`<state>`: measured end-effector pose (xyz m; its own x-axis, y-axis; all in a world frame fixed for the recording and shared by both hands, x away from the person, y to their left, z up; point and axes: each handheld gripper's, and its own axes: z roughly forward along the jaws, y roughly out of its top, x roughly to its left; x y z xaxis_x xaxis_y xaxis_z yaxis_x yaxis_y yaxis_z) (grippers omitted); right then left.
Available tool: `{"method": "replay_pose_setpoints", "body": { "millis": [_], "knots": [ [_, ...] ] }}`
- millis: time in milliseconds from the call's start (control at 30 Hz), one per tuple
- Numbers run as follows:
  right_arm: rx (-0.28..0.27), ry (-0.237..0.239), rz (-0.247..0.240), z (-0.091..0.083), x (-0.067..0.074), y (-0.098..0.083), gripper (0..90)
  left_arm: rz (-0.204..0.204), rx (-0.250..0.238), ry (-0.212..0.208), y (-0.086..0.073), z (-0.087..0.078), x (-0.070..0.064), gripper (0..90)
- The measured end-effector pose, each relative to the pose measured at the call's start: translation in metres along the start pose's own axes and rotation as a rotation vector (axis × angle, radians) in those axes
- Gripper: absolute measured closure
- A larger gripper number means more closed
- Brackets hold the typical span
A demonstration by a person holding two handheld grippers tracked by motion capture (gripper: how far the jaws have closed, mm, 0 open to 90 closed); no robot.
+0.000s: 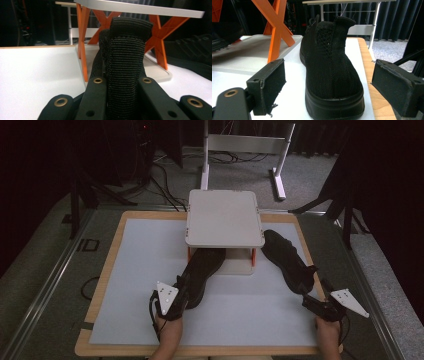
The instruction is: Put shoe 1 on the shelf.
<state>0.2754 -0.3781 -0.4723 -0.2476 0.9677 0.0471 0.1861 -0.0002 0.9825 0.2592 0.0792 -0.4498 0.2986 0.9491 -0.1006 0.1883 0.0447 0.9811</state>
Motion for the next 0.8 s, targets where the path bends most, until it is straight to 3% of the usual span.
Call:
{"method": "replay_pose_setpoints", "body": {
  "millis": [200,367,500,600,800],
  "knots": [
    [0.004,0.004,-0.004,0.001,0.000,0.000,11.3,-0.026,-0.019,0.074,-0.004,0.021,-0.014,83.9],
    [0.006,0.009,-0.005,0.001,0.001,0.000,11.3,-0.026,-0.021,0.085,-0.006,0.037,-0.021,83.8],
    [0.005,0.012,-0.002,0.001,0.000,0.000,11.3,-0.034,-0.001,0.118,-0.004,0.054,-0.029,83.8],
    [0.005,0.013,0.003,0.000,0.000,0.000,11.3,-0.022,0.008,0.179,-0.003,0.069,-0.033,83.7],
    [0.004,0.018,0.011,0.000,-0.001,0.000,11.3,-0.035,0.012,0.254,0.001,0.088,-0.031,83.6]
  ]
}}
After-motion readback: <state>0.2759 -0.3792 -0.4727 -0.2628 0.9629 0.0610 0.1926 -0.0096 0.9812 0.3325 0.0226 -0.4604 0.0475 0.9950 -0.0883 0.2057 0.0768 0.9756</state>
